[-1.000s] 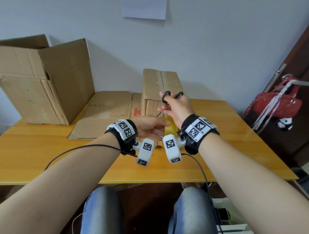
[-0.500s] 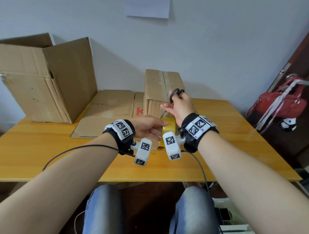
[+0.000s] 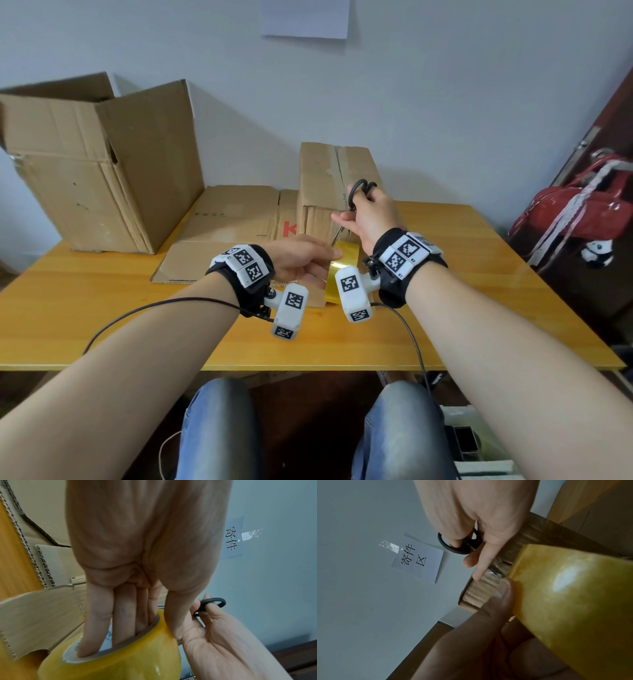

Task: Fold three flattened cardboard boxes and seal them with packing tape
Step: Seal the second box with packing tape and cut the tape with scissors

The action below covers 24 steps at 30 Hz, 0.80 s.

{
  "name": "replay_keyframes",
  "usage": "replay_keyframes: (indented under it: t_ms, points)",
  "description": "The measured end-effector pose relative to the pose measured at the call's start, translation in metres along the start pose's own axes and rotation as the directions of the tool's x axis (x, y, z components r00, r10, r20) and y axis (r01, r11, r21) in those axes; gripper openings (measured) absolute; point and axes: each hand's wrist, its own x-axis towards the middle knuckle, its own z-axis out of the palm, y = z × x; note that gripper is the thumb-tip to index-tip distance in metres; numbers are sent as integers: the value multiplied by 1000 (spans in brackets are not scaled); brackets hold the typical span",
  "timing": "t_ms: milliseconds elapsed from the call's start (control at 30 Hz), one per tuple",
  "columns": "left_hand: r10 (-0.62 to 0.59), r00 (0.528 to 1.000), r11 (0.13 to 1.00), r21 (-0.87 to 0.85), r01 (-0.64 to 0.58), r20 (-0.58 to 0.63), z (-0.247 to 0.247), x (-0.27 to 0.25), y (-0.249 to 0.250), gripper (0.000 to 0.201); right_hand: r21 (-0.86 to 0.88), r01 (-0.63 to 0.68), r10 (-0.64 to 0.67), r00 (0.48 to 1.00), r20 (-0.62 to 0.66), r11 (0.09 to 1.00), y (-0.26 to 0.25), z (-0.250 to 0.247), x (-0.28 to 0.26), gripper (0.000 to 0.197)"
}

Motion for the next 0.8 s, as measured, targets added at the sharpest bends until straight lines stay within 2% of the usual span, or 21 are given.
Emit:
replay_keyframes:
  t_ms: [233,800]
  points:
    - [10,1000,999,39,-10,4,2,-8,3,12,-77,11,-12,1000,-8,997,0,-1,0,15]
    - [5,1000,990,139,-6,8,-12,-12,-7,16,-125,-4,5,1000,9,992,-2,-1,1,18]
